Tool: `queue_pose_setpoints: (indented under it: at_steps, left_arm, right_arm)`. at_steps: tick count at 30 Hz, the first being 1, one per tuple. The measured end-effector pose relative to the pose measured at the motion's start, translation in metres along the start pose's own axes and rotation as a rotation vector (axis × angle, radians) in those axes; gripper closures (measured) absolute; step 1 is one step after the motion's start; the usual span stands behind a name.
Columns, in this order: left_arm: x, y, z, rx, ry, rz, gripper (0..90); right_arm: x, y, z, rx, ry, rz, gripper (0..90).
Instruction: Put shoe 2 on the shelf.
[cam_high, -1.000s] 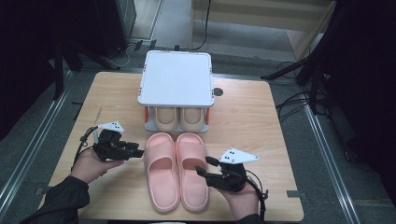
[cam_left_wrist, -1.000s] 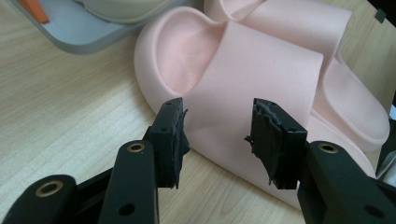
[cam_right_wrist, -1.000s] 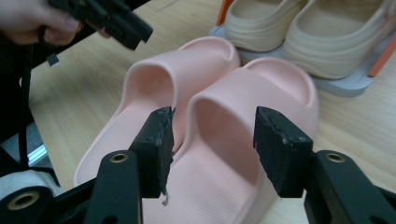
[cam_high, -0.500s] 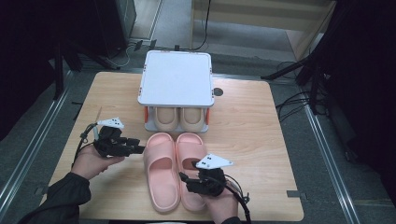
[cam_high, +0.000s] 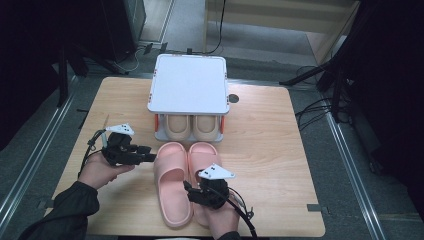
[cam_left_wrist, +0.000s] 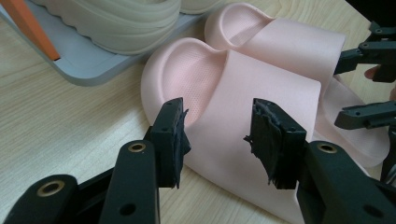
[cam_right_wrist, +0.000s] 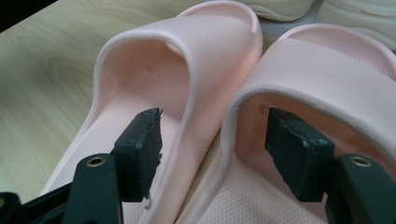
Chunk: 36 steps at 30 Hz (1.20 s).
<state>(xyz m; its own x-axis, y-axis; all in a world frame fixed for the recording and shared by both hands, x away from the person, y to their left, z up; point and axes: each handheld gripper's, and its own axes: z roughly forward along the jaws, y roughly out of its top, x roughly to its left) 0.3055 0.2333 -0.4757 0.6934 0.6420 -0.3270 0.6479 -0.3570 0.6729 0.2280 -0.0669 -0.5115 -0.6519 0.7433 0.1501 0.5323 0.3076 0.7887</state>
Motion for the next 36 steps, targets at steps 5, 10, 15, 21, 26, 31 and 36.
queue_pose_setpoints:
  at_steps: [5, 10, 15, 21, 26, 31, 36]
  left_arm:
    - [0.002, 0.001, 0.001, 0.001, -0.002, 0.000, 54.5]
    - [0.003, 0.001, 0.000, 0.000, -0.003, -0.006, 54.5]
    - [0.004, 0.000, 0.000, -0.004, -0.004, -0.009, 54.5]
    - [0.004, 0.000, 0.000, -0.004, -0.004, -0.012, 54.5]
    - [0.004, 0.000, 0.000, -0.005, -0.003, -0.012, 54.5]
    - [0.004, 0.000, 0.000, -0.002, -0.001, -0.012, 54.5]
    - [0.003, 0.000, 0.000, -0.004, -0.010, -0.005, 54.5]
  right_arm:
    - [0.005, 0.005, 0.010, -0.007, -0.041, 0.011, 36.3]
    - [0.009, 0.008, 0.019, 0.005, -0.043, 0.026, 36.0]
    - [0.009, 0.012, 0.028, 0.019, -0.060, 0.044, 36.4]
    - [0.009, 0.016, 0.032, 0.035, -0.091, 0.058, 40.2]
    - [0.007, 0.017, 0.032, 0.047, -0.104, 0.034, 51.6]
    - [0.004, 0.018, 0.032, 0.056, -0.103, 0.020, 60.5]
    - [-0.003, 0.020, 0.028, 0.073, -0.082, 0.043, 68.6]
